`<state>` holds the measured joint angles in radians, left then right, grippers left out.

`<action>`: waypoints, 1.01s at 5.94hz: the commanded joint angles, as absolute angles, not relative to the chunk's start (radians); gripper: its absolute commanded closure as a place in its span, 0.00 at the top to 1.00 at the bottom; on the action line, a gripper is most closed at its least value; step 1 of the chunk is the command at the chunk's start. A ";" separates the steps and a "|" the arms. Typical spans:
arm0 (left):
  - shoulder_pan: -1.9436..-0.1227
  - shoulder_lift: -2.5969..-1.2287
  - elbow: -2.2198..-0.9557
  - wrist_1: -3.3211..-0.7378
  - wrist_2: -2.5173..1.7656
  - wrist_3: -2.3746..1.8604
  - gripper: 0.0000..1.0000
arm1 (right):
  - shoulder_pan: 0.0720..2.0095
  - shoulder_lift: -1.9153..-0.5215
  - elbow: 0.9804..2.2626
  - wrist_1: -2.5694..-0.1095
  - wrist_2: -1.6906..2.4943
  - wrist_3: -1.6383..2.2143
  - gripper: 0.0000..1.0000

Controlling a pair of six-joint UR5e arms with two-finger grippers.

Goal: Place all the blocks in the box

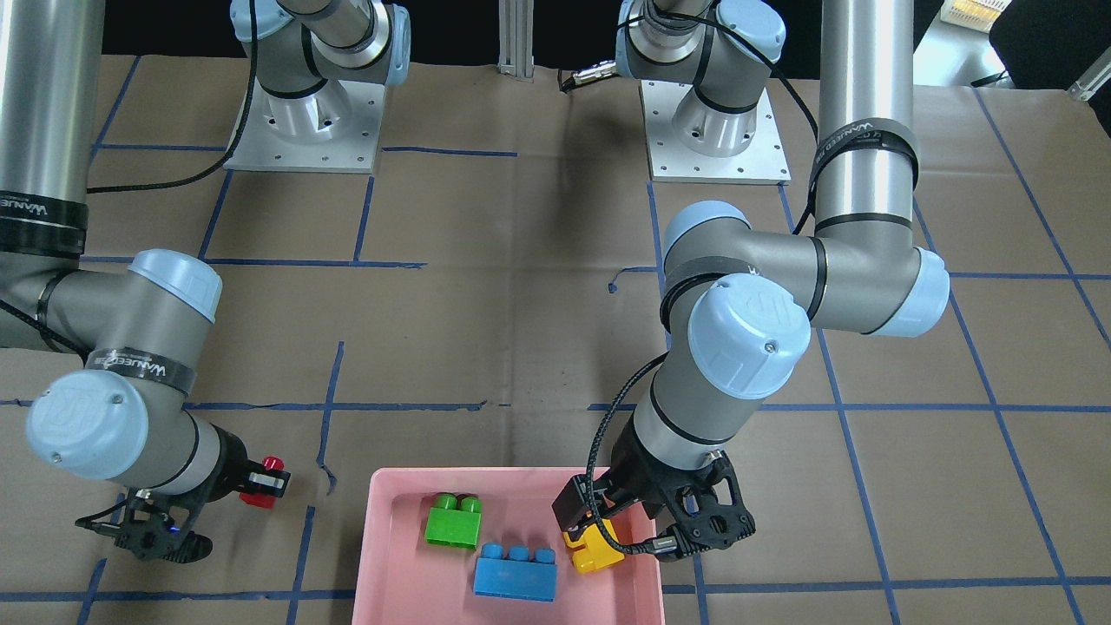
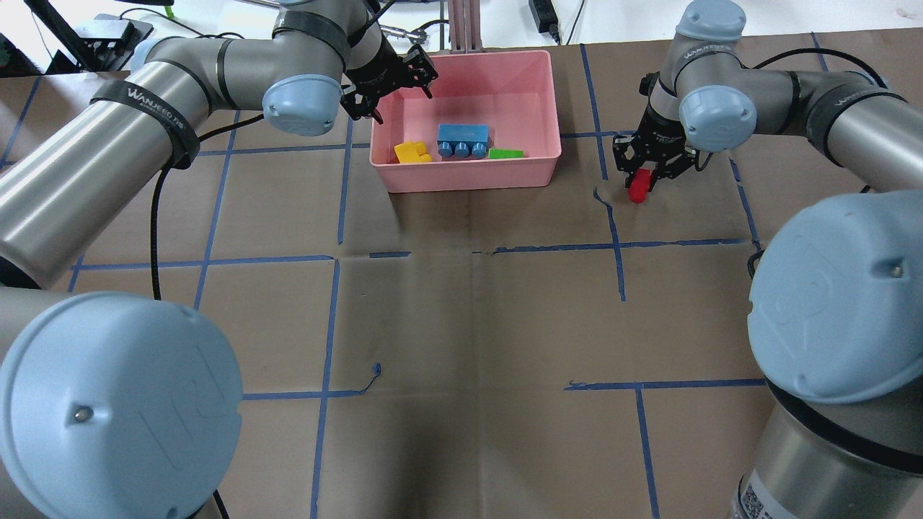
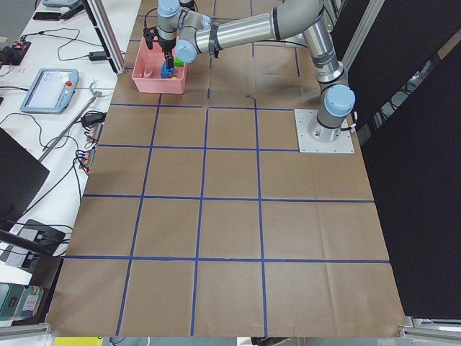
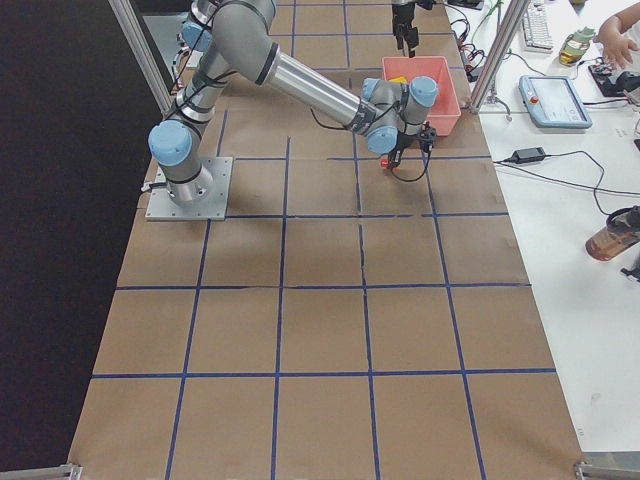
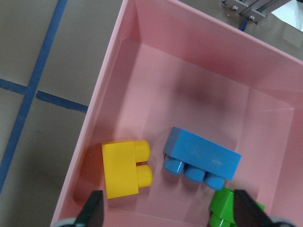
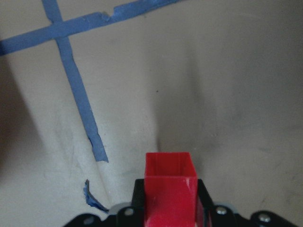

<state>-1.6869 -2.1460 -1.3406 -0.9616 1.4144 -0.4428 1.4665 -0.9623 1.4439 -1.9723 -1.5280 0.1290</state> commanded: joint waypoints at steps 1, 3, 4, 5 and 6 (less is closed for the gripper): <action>-1.680 -2.077 -1.348 -1.076 1.488 -0.405 0.99 | 1.470 -0.988 1.235 -1.764 -1.516 0.127 0.22; -1.663 -1.967 -1.354 -1.248 1.552 -0.278 0.99 | 1.520 -0.982 1.012 -1.631 -1.514 0.136 0.22; -1.649 -1.897 -1.392 -1.293 1.557 -0.220 0.99 | 1.598 -0.980 0.981 -1.644 -1.513 0.187 0.22; -1.626 -1.797 -1.438 -1.348 1.554 -0.178 0.99 | 1.673 -0.967 0.976 -1.664 -1.514 0.313 0.22; -1.614 -1.716 -1.463 -1.415 1.554 -0.113 0.99 | 1.736 -0.933 0.973 -1.711 -1.516 0.390 0.22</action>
<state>-1.6283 -1.8002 -1.4338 -1.3522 1.5535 -0.1719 1.6696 -0.9596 0.9798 -1.6746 -1.5142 0.3052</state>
